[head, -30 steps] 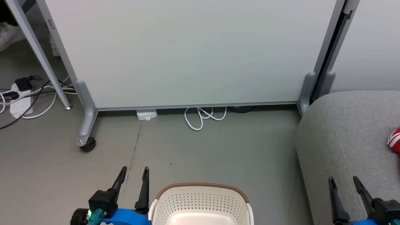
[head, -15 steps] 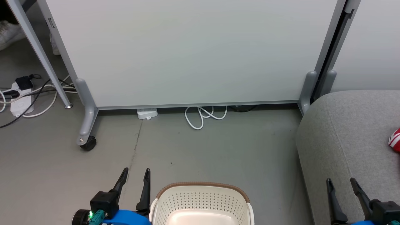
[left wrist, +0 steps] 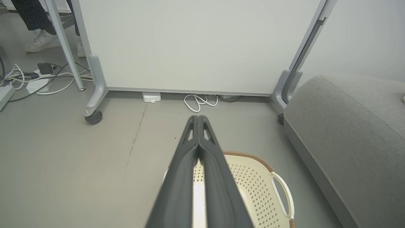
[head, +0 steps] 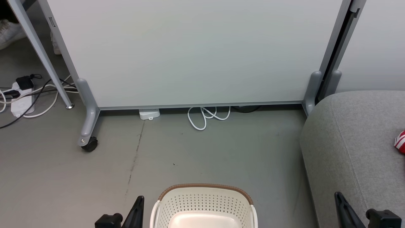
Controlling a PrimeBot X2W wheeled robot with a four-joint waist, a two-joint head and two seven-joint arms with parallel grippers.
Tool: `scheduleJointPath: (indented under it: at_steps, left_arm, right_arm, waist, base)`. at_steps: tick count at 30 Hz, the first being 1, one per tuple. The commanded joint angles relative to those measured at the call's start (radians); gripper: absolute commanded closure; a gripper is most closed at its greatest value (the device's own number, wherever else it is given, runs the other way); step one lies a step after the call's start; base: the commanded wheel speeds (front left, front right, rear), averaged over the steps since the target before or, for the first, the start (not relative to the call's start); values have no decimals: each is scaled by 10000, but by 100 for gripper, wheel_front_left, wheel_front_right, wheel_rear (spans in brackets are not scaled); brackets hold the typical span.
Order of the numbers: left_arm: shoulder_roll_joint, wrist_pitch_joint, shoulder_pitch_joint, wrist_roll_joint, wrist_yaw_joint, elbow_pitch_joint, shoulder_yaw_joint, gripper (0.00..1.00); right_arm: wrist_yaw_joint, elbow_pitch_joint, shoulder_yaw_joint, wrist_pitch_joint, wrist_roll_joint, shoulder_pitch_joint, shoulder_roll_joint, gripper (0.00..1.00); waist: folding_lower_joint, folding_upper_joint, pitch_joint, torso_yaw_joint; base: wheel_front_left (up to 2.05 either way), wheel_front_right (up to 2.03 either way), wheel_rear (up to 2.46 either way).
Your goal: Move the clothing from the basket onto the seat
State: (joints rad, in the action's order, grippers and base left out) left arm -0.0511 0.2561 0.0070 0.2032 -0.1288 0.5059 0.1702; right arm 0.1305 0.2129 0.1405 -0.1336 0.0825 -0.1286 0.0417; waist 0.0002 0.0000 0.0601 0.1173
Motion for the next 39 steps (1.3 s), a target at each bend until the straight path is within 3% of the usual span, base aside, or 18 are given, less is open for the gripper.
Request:
scheduleJointPath:
  at_steps: [1, 39]
  left_arm:
    - [-16, -104, -89, 516, 4, -174, -82, 100]
    - [-175, -1538, -616, 6749, -11, -1280, -1117, 100]
  right_arm:
    - [0, -4, 60, 136, 518, 144, 17, 100]
    - [2, 88, -119, 1154, 7121, 1161, 64, 100]
  waist:
    - [0, 0, -12, -23]
    - [-1, 0, -204, -379]
  base:
    - [0, 0, 0]
    - [0, 0, 0]
